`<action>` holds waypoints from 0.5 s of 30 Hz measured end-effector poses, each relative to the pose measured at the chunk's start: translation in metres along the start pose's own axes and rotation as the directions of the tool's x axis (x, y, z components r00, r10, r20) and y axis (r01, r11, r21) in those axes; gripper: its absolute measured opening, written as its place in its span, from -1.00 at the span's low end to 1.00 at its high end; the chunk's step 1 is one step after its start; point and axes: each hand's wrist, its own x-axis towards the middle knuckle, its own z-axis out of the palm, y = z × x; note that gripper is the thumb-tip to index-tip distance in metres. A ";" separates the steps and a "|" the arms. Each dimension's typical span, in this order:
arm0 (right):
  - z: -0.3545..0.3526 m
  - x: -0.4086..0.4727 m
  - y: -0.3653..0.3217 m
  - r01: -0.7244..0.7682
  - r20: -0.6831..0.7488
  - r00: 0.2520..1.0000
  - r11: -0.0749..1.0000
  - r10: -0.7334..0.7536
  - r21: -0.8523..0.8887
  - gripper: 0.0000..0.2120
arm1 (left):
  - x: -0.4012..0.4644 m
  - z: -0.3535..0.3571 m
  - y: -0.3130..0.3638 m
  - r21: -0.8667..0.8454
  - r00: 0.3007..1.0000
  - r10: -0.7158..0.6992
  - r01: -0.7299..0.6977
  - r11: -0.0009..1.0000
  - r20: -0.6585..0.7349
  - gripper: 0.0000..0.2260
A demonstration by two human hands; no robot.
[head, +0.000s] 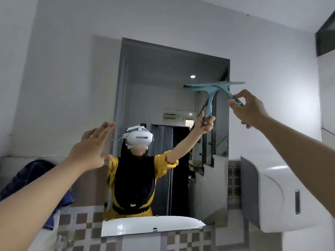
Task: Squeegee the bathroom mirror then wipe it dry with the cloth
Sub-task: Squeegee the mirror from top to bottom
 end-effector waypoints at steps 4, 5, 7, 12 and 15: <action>0.023 -0.018 -0.017 -0.071 -0.011 0.997 0.986 0.074 0.149 -0.82 | 0.000 0.001 0.001 -0.008 1.000 -0.028 0.028 1.000 0.007 -0.01; 0.029 -0.022 -0.022 -0.086 -0.016 0.996 0.978 0.091 0.192 -0.83 | -0.001 0.001 0.002 0.006 0.999 -0.041 0.041 0.999 0.007 -0.02; 0.043 -0.028 -0.035 -0.126 -0.043 0.989 0.957 0.142 0.263 -0.82 | -0.001 0.001 0.004 0.016 0.998 -0.068 0.068 0.998 0.015 -0.04; 0.081 -0.045 -0.070 -0.236 -0.105 0.941 0.843 0.323 0.483 -0.86 | 0.000 0.004 0.002 -0.087 0.996 -0.079 0.081 0.993 0.034 -0.04; 0.099 -0.057 -0.089 -0.262 -0.119 0.905 0.755 0.409 0.601 -0.88 | 0.002 0.009 -0.004 -0.139 0.999 -0.043 0.044 0.989 0.004 0.02</action>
